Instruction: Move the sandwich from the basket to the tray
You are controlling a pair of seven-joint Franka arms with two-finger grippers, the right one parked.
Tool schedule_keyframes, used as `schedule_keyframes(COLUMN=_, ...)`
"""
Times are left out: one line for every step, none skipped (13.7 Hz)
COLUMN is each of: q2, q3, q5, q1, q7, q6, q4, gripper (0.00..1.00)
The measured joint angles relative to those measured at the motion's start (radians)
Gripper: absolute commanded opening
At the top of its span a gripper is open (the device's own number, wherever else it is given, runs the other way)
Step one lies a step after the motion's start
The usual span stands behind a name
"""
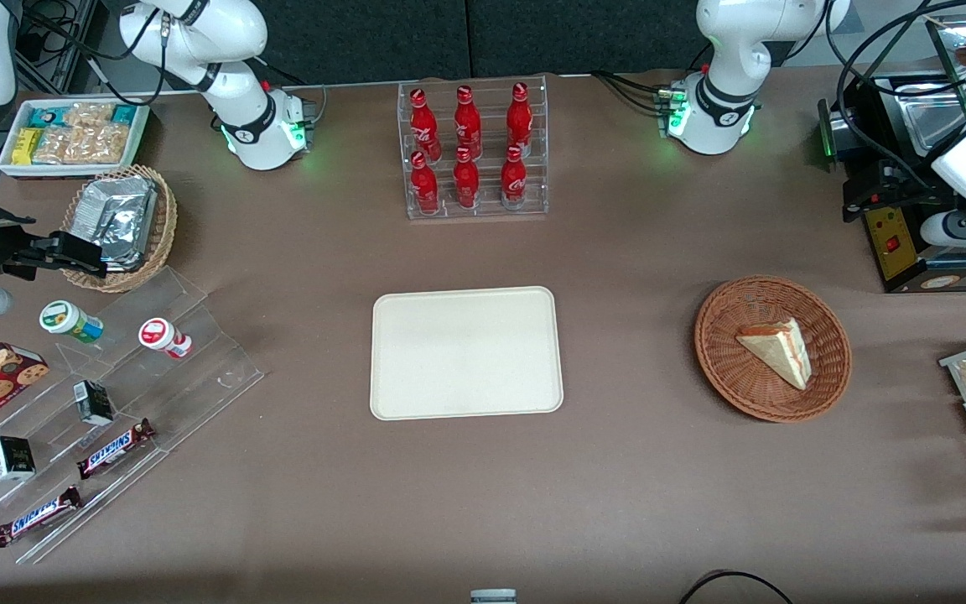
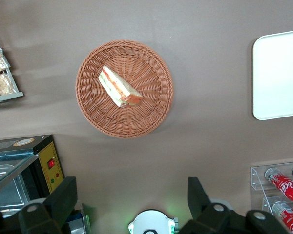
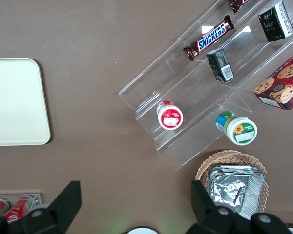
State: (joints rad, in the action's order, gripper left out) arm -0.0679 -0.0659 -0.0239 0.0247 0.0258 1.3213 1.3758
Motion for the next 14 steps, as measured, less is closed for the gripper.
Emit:
schedule_keyframes(q2=0.0, q3=0.002, q5=0.0, q1=0.0, q7=0.0, q6=0.0, q4=0.0, gripper=1.0)
schedule_keyframes(q2=0.0, q3=0.003, q5=0.0, q1=-0.001, q7=0.0, q6=0.0, q4=0.0, gripper=1.0)
schedule_keyframes(q2=-0.001, q3=0.004, q5=-0.003, q1=-0.001, q7=0.0, q6=0.0, q4=0.0, gripper=1.0)
schedule_keyframes(q2=-0.004, q3=0.004, q5=-0.019, q1=0.0, q7=0.0, q6=-0.001, q4=0.001, gripper=1.0)
schedule_keyframes(q2=-0.008, q3=0.005, q5=-0.049, q1=-0.001, q7=-0.003, q6=-0.001, q4=0.007, gripper=1.0)
schedule_keyframes(q2=-0.013, q3=0.005, q5=-0.077, q1=-0.001, q7=-0.012, q6=0.0, q4=0.021, gripper=1.0)
schedule_keyframes(q2=-0.018, q3=0.007, q5=-0.094, q1=-0.001, q7=-0.026, q6=0.01, q4=0.047, gripper=1.0)
schedule_keyframes(q2=-0.023, q3=0.012, q5=-0.101, q1=-0.001, q7=-0.057, q6=0.035, q4=0.079, gripper=1.0)
schedule_keyframes(q2=-0.029, q3=0.021, q5=-0.102, q1=-0.002, q7=-0.106, q6=0.064, q4=0.111, gripper=1.0)
schedule_keyframes(q2=-0.034, q3=0.027, q5=-0.102, q1=-0.003, q7=-0.162, q6=0.094, q4=0.139, gripper=1.0)
schedule_keyframes(q2=-0.037, q3=0.03, q5=-0.102, q1=-0.004, q7=-0.228, q6=0.126, q4=0.167, gripper=1.0)
schedule_keyframes(q2=-0.039, q3=0.031, q5=-0.101, q1=-0.003, q7=-0.302, q6=0.155, q4=0.194, gripper=1.0)
schedule_keyframes(q2=-0.04, q3=0.031, q5=-0.101, q1=-0.003, q7=-0.377, q6=0.195, q4=0.227, gripper=1.0)
schedule_keyframes(q2=-0.039, q3=0.031, q5=-0.101, q1=-0.003, q7=-0.437, q6=0.243, q4=0.262, gripper=1.0)
